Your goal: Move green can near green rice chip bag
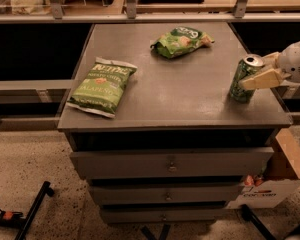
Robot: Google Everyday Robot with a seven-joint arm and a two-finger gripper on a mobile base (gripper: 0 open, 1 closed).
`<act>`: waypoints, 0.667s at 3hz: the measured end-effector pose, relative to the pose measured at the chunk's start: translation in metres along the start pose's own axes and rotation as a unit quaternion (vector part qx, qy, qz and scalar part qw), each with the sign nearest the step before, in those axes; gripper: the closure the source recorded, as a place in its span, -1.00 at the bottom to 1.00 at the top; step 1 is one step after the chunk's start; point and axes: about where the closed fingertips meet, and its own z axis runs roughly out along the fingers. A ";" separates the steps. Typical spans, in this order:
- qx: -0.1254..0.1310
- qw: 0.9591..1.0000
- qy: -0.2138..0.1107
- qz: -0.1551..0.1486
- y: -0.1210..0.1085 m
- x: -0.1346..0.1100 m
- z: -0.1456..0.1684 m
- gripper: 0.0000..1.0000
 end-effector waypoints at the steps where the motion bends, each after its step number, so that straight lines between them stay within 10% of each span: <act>1: 0.000 1.000 0.000 0.000 0.000 0.000 0.000 1.00; 2: 0.000 1.000 0.000 0.000 0.000 0.000 0.000 1.00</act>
Offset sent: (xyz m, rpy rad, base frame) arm 0.0806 0.0047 0.1375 0.0241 -0.2242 -0.0502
